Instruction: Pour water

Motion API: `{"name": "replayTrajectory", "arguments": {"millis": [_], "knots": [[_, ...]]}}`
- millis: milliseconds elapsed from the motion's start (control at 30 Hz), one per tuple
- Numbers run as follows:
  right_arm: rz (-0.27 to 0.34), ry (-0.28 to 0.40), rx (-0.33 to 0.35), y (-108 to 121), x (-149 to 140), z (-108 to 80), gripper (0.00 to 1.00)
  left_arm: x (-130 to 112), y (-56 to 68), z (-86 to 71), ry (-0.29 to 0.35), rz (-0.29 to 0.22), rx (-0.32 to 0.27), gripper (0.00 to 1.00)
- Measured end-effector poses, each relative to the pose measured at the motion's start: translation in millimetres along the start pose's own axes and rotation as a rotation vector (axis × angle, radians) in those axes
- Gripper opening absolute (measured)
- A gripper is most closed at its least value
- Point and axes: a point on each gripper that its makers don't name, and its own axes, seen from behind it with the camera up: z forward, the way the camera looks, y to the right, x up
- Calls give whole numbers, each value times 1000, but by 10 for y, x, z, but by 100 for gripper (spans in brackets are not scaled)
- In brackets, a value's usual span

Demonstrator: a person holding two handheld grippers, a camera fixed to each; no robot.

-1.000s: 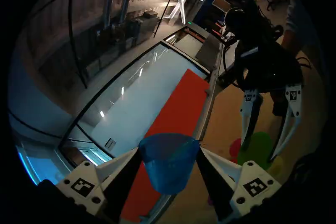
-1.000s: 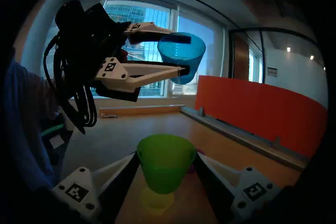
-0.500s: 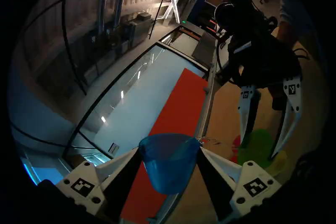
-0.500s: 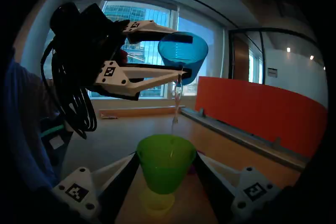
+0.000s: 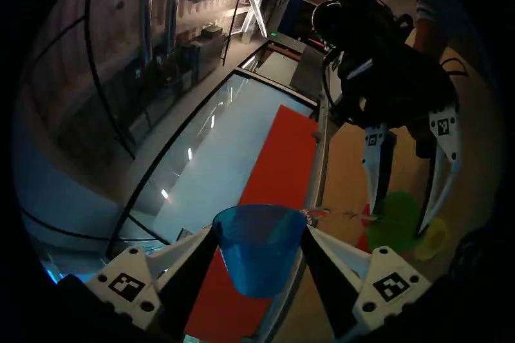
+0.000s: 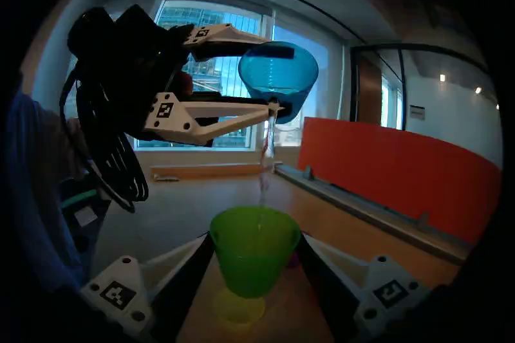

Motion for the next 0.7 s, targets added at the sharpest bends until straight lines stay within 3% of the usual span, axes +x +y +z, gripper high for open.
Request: {"name": "replayTrajectory", "arguments": {"millis": [700], "knots": [[-2, -1, 1, -6, -22, -17, 93, 65, -9, -53, 9, 120, 1, 87]]}}
